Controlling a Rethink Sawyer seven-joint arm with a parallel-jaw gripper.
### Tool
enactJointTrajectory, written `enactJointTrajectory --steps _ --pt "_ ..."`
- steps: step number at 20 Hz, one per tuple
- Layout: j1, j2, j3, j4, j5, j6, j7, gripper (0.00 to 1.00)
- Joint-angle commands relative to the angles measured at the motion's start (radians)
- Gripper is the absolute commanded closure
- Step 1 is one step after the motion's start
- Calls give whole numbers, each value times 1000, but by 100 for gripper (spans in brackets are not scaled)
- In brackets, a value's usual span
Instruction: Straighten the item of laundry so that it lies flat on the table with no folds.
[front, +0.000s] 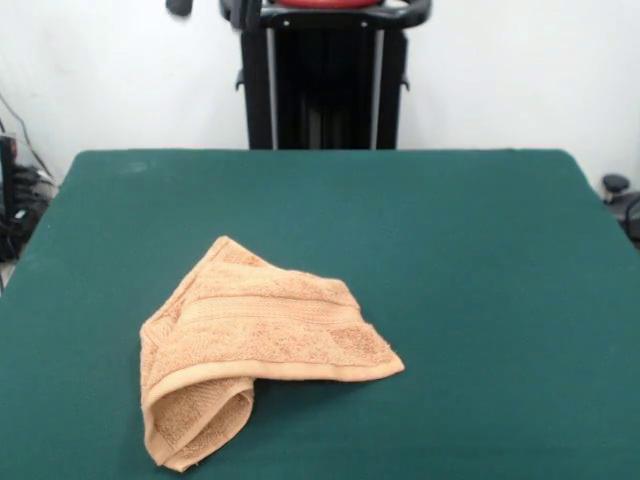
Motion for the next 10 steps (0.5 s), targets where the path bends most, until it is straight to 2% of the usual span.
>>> enactJointTrajectory --steps 1,10 --pt "43 107 90 38 -24 -28 89 0" --pt "34 119 99 22 -43 -7 5 0"
